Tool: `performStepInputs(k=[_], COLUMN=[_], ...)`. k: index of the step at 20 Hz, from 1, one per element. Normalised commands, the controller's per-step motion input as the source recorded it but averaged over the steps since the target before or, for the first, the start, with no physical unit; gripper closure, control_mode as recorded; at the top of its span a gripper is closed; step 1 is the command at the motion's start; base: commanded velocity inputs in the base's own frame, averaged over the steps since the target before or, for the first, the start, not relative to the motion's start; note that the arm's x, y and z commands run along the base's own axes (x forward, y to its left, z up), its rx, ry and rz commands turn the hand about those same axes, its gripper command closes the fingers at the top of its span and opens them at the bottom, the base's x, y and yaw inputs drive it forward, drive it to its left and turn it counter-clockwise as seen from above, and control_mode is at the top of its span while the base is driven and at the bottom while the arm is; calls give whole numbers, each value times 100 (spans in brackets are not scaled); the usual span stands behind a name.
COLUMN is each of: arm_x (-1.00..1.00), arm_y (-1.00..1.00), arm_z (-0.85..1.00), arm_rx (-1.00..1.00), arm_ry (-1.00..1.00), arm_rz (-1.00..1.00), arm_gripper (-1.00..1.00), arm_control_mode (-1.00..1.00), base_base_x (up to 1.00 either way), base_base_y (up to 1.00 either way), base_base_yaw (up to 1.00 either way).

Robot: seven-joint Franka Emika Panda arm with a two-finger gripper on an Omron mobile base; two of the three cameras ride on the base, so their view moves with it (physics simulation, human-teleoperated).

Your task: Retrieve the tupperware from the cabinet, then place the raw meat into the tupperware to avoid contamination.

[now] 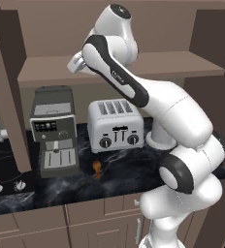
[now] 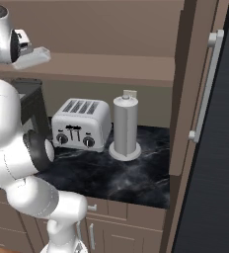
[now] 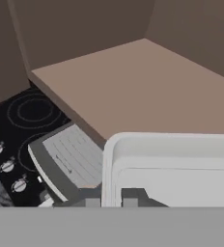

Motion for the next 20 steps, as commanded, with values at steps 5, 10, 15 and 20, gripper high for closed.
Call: performStepInputs(k=[5,10,15,20], arm_x=[-53,-57,-64,-64], arm_y=[-12,-15,-19,-22], arm_z=[0,0,-1,-2], arm_rx=[0,0,0,0], arm_ry=[0,1,2,2], arm_rz=[0,0,0,0], arm_gripper=[100,100,100,100], arm_control_mode=[-100,-100,-100,-100], base_base_x=[0,0,0,0], base_base_y=[0,0,0,0], base_base_yaw=[0,0,0,0])
